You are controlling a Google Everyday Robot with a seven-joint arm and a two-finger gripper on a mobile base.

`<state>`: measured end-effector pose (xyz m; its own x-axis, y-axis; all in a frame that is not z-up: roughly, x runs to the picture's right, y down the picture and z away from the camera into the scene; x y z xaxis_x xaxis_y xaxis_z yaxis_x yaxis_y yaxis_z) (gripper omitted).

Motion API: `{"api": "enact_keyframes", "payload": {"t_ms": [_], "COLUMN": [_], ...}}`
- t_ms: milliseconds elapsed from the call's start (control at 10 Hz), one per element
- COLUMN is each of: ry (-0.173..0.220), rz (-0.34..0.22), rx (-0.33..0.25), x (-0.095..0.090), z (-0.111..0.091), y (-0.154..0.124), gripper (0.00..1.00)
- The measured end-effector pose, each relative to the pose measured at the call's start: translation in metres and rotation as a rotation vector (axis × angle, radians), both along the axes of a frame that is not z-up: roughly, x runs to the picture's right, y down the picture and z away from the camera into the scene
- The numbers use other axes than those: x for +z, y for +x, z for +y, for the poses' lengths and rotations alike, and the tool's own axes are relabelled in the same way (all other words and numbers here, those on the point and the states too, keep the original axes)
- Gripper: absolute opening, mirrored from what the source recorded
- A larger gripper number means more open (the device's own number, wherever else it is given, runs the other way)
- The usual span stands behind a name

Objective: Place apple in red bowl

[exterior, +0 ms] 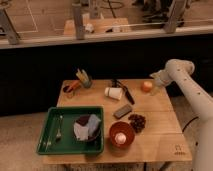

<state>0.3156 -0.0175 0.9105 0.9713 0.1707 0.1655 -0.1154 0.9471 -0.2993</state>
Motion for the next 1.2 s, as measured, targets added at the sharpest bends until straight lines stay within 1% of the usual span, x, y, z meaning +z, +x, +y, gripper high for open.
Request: {"api": "enact_keyframes", "payload": {"t_ms": [200,300,500,700,800,1000,1200], "ry": [-0.002,-0.006,0.021,0.036,0.040,0.034,0.015], "rz": [-0.003,0.002,-0.012,-0.008,-0.015,-0.010,-0.008], "rx": [0.004,0.021,0.012,0.017,0.013,0.016,0.016], "x": [0.001,0.009,0.030,0.045,0.053,0.057,0.066], "z": [-0.002,-0.004,-0.011,-0.015,-0.018,-0.014,-0.010], "y": [-0.001,0.004,-0.008,-0.002,-0.008,-0.002,0.000], "gripper": [0.80,0.80,0.80,0.80,0.80,0.80,0.80]}}
